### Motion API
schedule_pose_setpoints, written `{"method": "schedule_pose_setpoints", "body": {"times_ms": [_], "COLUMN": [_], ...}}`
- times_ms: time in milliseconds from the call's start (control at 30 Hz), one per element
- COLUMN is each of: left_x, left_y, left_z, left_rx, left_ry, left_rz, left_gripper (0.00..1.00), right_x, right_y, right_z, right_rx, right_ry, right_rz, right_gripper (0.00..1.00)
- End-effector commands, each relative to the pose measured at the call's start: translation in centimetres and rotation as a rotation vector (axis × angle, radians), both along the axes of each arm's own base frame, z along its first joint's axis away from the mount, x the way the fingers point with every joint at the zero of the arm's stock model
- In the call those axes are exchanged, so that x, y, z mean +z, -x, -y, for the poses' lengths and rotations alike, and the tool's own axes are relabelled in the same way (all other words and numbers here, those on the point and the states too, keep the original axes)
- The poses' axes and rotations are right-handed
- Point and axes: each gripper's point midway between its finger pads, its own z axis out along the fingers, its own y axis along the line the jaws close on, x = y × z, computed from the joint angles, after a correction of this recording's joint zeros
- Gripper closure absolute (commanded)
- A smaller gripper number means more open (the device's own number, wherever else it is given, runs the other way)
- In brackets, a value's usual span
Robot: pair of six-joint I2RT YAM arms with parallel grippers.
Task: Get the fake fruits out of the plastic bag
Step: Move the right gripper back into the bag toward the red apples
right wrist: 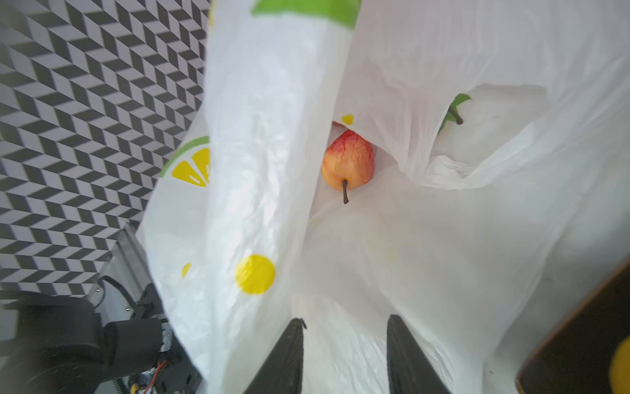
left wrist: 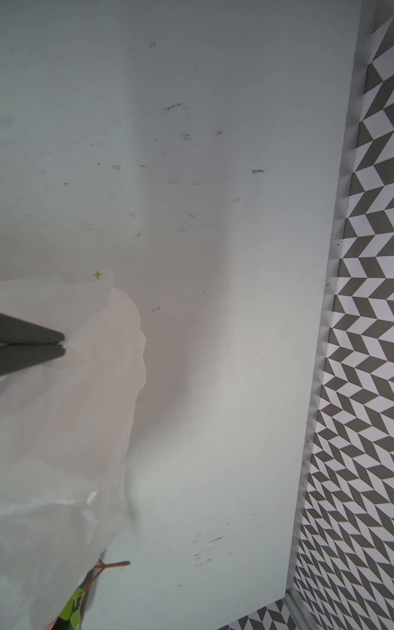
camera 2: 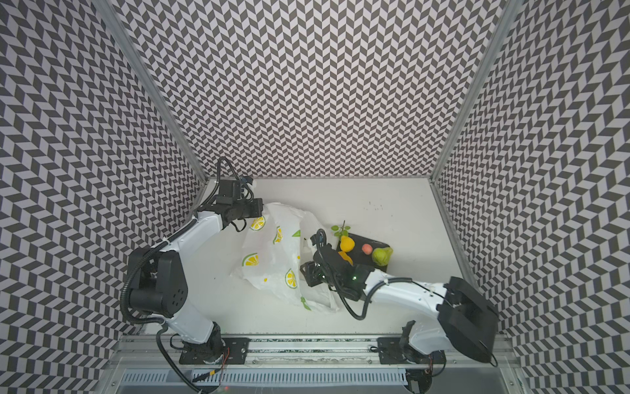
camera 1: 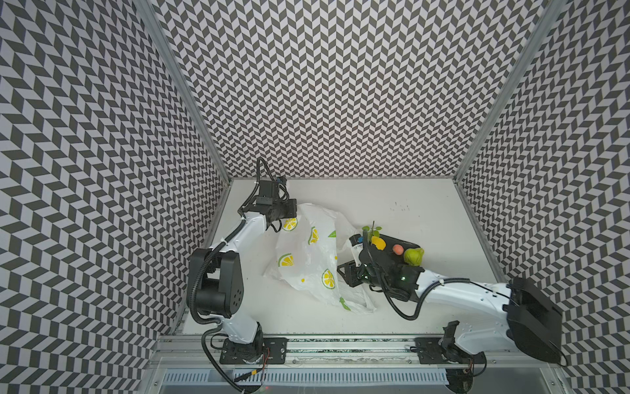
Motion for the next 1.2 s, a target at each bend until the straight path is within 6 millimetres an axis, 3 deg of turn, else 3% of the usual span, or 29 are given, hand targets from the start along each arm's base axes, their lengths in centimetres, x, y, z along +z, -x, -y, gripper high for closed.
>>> {"method": "schedule_pose_setpoints", "body": {"times_ms": [0,133,233,333,467,700,933,1033,1167], "left_x": [-0.5,-0.8,-1.1,-1.5,-1.8,-1.8,-2.3,-2.4,-2.5], "left_y": [-0.1,-0.1,-0.1,-0.1,0.0,0.0,0.1,0.2,0.2], "left_z": [0.1,0.2,0.1,-0.1,-0.3,0.0,0.7,1.0,1.2], "left_rx": [-0.014,-0.018,-0.018,-0.012,-0.004,-0.008,-0.032,-0.039,-0.044], "left_ry": [-0.02,-0.022,-0.034,-0.044,-0.055,-0.054,-0.059,-0.065,-0.066], "left_rz": [-0.005,-0.012,-0.022,-0.029,-0.035,-0.037,-0.046,-0.048,-0.051], "left_gripper": [1.0,1.0,1.0,1.0,1.0,1.0,1.0,1.0,1.0], "right_x": [0.7,0.3,1.6,2.6,1.7,0.0,-2.0,-2.8,-2.3], "right_y": [0.3,2.5,4.0,4.7,3.1,-2.8,-6.5,-6.7,-6.1], "right_z": [-3.6,-8.0,-10.8,-12.2,-10.8,-6.8,-8.1,-8.8,-8.6], "right_rx": [0.082,0.204,0.277,0.317,0.236,0.041,-0.012,0.0,0.011], "right_ry": [-0.061,-0.08,-0.118,-0.158,-0.11,0.003,0.059,0.068,0.052], "right_rz": [0.031,0.015,0.021,0.021,0.037,0.104,0.114,0.105,0.107], "right_gripper": [0.61,0.6,0.57,0.54,0.49,0.42,0.35,0.34,0.35]}}
